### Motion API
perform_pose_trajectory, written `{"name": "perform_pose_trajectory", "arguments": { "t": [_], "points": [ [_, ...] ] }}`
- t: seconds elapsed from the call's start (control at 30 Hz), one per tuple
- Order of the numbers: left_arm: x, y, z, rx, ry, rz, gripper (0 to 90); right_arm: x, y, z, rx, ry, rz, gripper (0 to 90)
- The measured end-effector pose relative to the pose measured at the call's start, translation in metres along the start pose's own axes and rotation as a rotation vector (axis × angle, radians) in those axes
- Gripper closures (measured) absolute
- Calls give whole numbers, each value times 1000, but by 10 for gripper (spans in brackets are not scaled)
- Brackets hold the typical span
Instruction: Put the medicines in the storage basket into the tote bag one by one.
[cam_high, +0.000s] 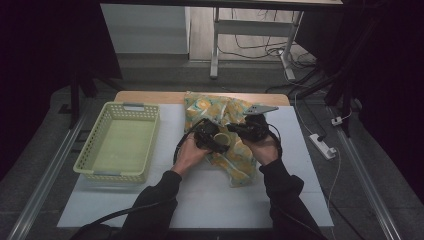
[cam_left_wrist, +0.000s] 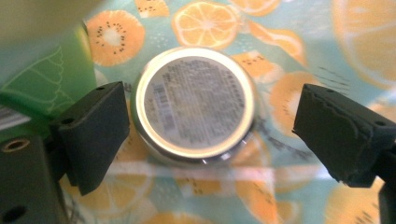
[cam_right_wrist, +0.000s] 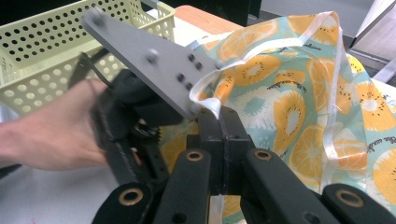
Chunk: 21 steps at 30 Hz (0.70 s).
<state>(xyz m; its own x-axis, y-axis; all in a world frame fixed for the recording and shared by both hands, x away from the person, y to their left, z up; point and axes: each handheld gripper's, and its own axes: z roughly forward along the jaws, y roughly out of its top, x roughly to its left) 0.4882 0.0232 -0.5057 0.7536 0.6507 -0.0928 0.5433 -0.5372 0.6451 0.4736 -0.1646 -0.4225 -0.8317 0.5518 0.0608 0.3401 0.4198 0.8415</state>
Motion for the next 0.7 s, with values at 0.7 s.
{"name": "perform_pose_trajectory", "arguments": {
  "t": [0.7],
  "points": [
    [-18, -18, -43, -29, -167, -21, 3, 2, 0, 0, 1, 8, -6, 893]
  ]
}}
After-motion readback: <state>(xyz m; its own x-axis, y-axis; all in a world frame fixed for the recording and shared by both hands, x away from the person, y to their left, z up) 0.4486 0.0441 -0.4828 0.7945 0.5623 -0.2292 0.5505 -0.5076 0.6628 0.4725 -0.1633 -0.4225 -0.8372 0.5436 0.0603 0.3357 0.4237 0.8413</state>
